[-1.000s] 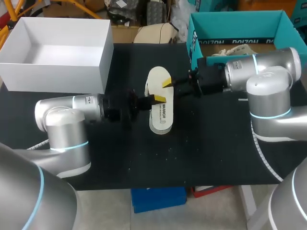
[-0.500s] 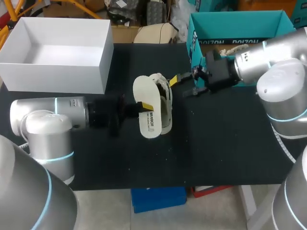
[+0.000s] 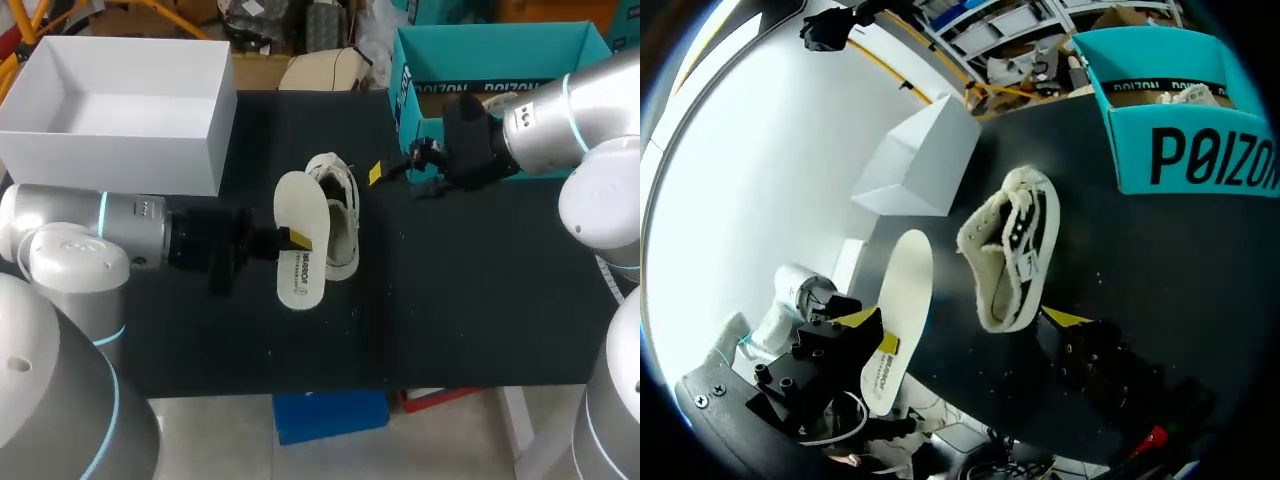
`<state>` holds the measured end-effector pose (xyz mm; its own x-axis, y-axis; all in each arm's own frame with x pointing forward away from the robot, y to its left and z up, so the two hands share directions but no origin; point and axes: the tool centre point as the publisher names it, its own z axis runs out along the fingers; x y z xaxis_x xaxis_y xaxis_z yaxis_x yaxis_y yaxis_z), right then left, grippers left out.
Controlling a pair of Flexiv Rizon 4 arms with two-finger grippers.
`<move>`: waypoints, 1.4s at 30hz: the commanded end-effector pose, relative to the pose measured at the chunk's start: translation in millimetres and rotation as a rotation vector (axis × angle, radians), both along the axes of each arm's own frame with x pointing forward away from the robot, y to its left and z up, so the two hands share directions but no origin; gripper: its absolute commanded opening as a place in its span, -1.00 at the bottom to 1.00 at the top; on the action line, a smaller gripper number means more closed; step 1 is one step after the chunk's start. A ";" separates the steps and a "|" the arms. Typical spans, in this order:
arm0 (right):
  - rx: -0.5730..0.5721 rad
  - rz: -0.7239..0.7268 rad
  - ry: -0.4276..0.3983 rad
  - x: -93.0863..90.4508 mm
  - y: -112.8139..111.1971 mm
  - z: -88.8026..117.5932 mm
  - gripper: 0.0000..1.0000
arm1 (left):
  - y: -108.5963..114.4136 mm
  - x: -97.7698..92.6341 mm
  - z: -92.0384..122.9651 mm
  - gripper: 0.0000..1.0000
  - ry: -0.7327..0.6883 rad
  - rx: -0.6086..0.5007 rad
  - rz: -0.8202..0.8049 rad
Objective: Take the shoe out of the shoebox, open the shoe tongue, remove and reinsert the insole, then place the shoe into the shoebox
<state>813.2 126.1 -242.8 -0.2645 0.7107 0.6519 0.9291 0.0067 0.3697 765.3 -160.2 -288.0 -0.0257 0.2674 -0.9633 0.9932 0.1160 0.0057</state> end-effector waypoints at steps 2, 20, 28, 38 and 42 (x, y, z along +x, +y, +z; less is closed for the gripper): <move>-0.013 -0.004 0.003 0.2 0.8 1.3 1.00 | 0.8 0.9 2.1 -1.00 0.007 0.035 -0.007; -0.141 -0.082 -0.107 -44.6 -46.8 -21.5 1.00 | -0.4 -23.6 -11.5 -1.00 0.072 0.178 -0.165; -0.127 -0.033 -0.144 -66.5 -66.7 -20.5 1.00 | -8.5 -34.8 -20.3 -1.00 0.123 0.236 -0.207; -0.123 0.003 -0.132 -69.3 -70.4 -19.6 1.00 | -17.7 -42.6 -31.1 -1.00 0.192 0.319 -0.289; -0.123 0.003 -0.132 -69.3 -70.4 -19.6 1.00 | -21.3 -43.3 -36.6 -1.00 0.256 0.375 -0.310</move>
